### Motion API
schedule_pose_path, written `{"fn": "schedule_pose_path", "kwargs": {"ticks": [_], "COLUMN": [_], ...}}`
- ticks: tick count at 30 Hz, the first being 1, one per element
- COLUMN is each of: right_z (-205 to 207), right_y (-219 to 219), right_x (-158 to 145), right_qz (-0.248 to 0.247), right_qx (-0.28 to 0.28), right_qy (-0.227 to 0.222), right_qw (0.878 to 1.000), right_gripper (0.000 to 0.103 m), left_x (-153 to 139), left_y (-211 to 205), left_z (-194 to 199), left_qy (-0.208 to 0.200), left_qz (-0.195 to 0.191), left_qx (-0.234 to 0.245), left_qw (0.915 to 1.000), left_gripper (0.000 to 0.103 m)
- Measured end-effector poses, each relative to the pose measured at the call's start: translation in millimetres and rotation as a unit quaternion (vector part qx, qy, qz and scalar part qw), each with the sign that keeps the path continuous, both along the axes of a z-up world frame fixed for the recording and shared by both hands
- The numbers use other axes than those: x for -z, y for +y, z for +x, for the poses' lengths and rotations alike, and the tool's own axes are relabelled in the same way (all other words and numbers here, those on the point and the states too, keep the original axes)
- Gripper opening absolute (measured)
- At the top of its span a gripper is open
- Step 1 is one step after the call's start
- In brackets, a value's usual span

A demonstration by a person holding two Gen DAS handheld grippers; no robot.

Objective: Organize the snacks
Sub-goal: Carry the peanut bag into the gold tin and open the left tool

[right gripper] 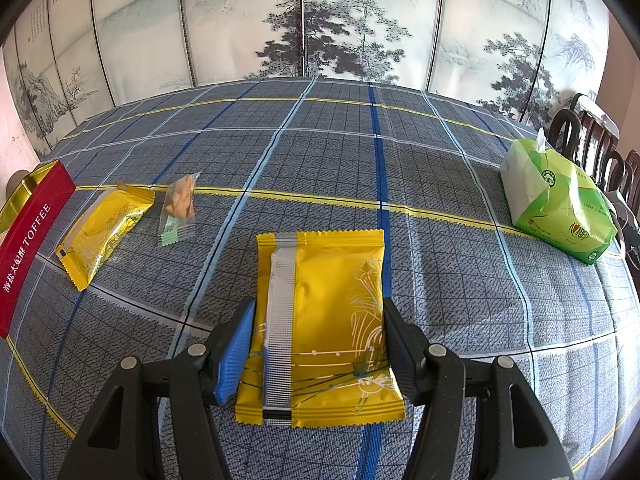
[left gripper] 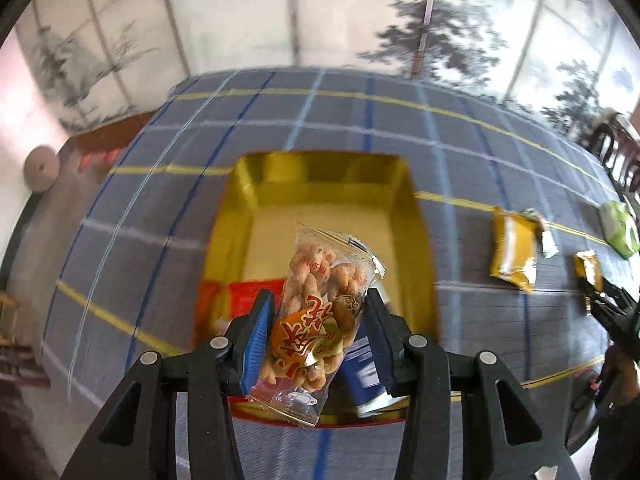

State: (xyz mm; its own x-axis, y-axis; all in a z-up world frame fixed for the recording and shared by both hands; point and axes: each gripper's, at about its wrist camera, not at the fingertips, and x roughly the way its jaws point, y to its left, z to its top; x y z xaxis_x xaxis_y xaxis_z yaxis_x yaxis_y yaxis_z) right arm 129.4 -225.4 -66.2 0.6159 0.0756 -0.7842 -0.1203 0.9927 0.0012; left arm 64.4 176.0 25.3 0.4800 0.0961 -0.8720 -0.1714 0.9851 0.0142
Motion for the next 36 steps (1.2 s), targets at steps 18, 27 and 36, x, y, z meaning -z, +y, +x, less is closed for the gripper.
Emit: {"fn": "schedule_pose_path", "kwargs": {"ticks": [18,27,36], "right_z": [0,0,0], "right_y": [0,0,0], "right_x": [0,0,0], "right_qz": [0.000,-0.001,-0.001], "right_qx": [0.000,0.000,0.000], "right_qy": [0.000,0.000,0.000], "right_qw": [1.000,1.000,1.000], "right_gripper": [0.062,0.062,0.062], "left_x": [34,41,43], "left_y": [19,8,4], "left_z": [-1,1,1], "left_qy": [0.027,0.028,0.028], "left_qz": [0.009,0.051,0.069], "left_qx": [-0.025,-0.014,-0.012], "left_qw": [0.9993,0.9982,0.9972], "left_gripper": [0.041,0.040,0.041]}}
